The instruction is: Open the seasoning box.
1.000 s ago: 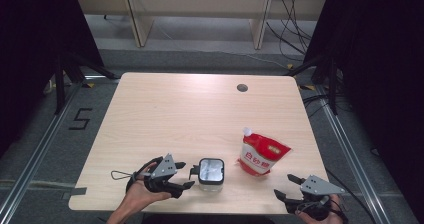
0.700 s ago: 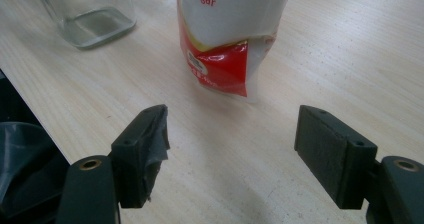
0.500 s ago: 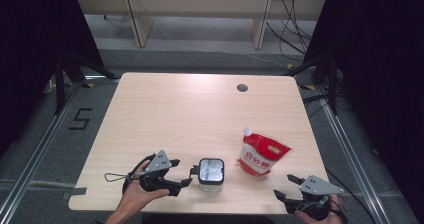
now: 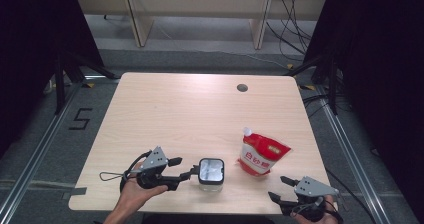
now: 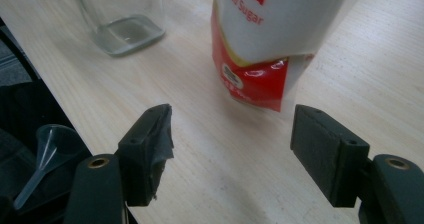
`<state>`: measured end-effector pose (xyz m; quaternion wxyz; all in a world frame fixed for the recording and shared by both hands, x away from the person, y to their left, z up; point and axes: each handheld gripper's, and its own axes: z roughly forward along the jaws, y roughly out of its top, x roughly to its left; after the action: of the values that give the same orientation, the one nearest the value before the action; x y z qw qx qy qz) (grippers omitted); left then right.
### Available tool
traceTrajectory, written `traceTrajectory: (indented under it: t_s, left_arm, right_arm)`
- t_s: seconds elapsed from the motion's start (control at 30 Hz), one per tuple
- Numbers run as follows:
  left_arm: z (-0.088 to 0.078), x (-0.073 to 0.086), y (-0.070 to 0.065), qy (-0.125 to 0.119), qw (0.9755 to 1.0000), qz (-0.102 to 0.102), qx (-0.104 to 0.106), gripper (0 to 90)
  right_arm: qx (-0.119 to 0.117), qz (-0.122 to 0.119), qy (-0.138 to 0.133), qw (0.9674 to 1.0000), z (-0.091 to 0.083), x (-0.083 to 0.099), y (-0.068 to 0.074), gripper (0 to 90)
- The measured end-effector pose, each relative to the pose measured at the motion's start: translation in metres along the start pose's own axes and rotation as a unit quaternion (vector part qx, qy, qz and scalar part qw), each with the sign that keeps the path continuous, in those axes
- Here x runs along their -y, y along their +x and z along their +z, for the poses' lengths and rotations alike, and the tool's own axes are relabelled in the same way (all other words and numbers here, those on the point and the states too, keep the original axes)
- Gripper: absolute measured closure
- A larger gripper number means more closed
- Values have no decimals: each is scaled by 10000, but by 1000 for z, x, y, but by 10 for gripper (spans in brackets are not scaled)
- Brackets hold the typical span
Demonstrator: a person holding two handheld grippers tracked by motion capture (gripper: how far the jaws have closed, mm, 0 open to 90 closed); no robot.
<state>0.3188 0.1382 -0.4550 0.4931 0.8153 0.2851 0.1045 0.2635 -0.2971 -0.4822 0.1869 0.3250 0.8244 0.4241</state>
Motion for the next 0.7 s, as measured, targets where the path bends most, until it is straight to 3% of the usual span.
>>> traceTrajectory:
  t_s: [0.07,0.1,0.17,0.33,0.4,0.47,0.53,0.63,0.7]
  left_arm:
    - [0,-1,-1,-51,10000,30,-28,482]
    - [-1,-2,0,-84,9998,196,-17,531]
    - [-2,-6,-2,-207,9995,241,45,654]
    - [2,-11,-8,-228,9988,438,-20,818]
    - [9,-14,-11,-270,9990,364,-18,849]
    - [11,-15,-10,-229,9986,472,5,867]
    - [15,-14,-12,-201,9992,337,-23,876]
    - [17,-15,-12,-123,9989,445,-55,890]
    - [19,-15,-12,-111,9990,440,13,890]
  right_arm:
    - [19,51,-31,10000,-1,-1,2,345]
    - [-9,106,-42,9999,0,-1,4,350]
    - [-93,-70,-127,9999,2,-4,8,367]
    - [-243,-91,-229,9994,6,-10,18,376]
    - [-285,-122,-326,9990,10,-15,25,381]
    - [-292,-122,-326,9990,11,-16,26,380]
    - [-319,-113,-363,9988,14,-18,29,383]
    - [-442,-110,-367,9983,20,-19,30,386]
    - [-370,-154,-372,9985,20,-20,30,386]
